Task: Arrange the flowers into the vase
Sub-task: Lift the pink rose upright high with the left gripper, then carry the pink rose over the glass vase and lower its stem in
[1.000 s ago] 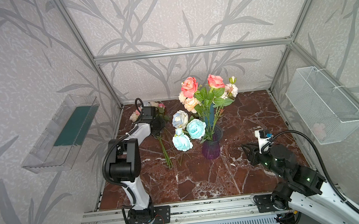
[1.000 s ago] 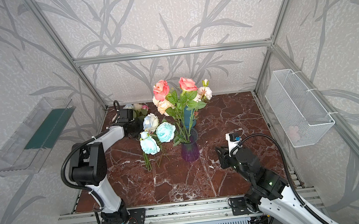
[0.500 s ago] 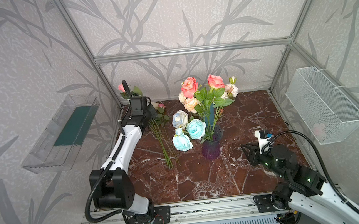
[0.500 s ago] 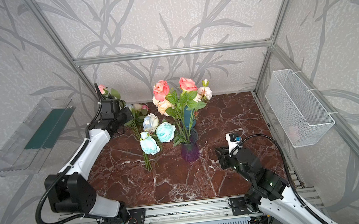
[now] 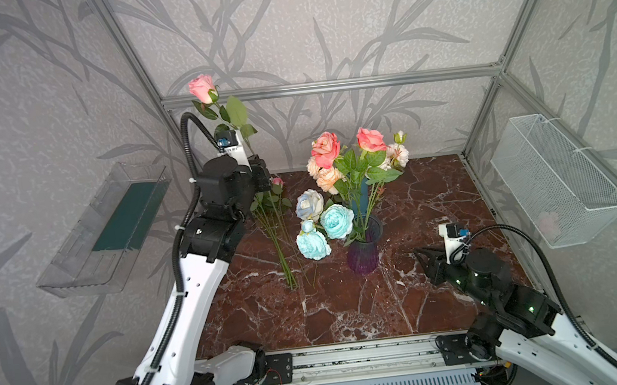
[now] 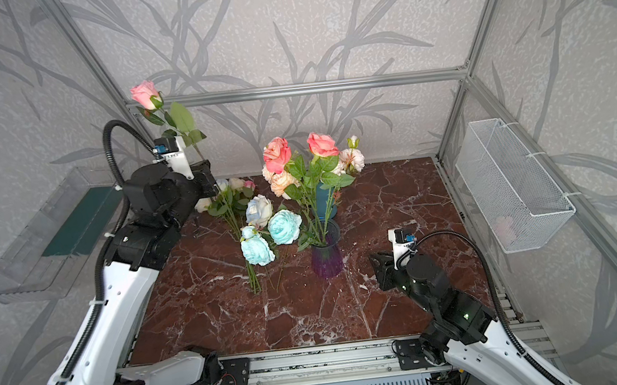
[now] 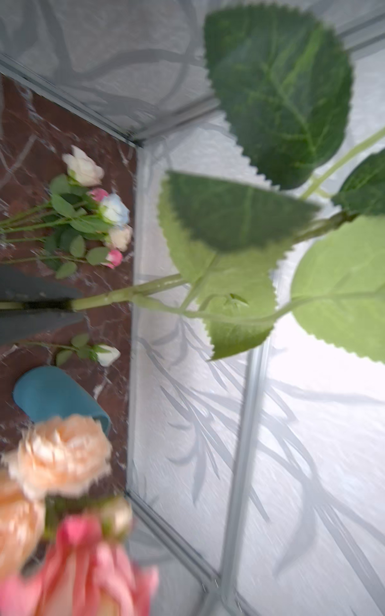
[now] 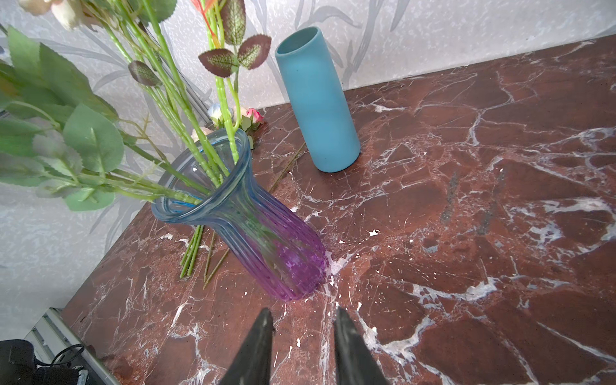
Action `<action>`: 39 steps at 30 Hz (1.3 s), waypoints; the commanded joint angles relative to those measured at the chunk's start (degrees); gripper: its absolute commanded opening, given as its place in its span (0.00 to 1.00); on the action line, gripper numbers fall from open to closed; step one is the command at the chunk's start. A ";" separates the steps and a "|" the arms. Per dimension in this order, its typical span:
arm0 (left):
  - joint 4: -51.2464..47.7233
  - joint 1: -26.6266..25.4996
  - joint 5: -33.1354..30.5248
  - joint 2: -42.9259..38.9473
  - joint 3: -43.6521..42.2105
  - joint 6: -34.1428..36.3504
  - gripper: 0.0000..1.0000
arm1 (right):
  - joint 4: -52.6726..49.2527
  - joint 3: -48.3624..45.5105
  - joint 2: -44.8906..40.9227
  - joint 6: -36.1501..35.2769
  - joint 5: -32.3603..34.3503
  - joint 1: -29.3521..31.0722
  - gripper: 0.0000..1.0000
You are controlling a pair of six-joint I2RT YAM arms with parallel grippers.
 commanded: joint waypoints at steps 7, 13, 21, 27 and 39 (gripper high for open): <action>-2.59 -0.67 13.81 0.18 21.29 -3.93 0.00 | 2.91 1.18 1.26 0.87 -1.05 -0.23 0.32; -4.04 -1.73 23.85 6.53 30.18 -10.27 0.00 | 4.76 0.74 2.59 1.03 -1.06 -0.24 0.32; -4.02 -9.04 25.20 13.23 39.40 -8.31 0.00 | 4.40 0.83 2.18 1.40 -0.59 -0.23 0.32; -1.73 -18.27 23.72 17.51 35.36 -4.65 0.00 | 3.80 1.01 2.10 1.47 0.48 -0.24 0.32; 2.69 -34.14 10.81 22.87 27.67 14.08 0.00 | 2.49 -0.47 -0.05 2.12 1.27 -0.24 0.32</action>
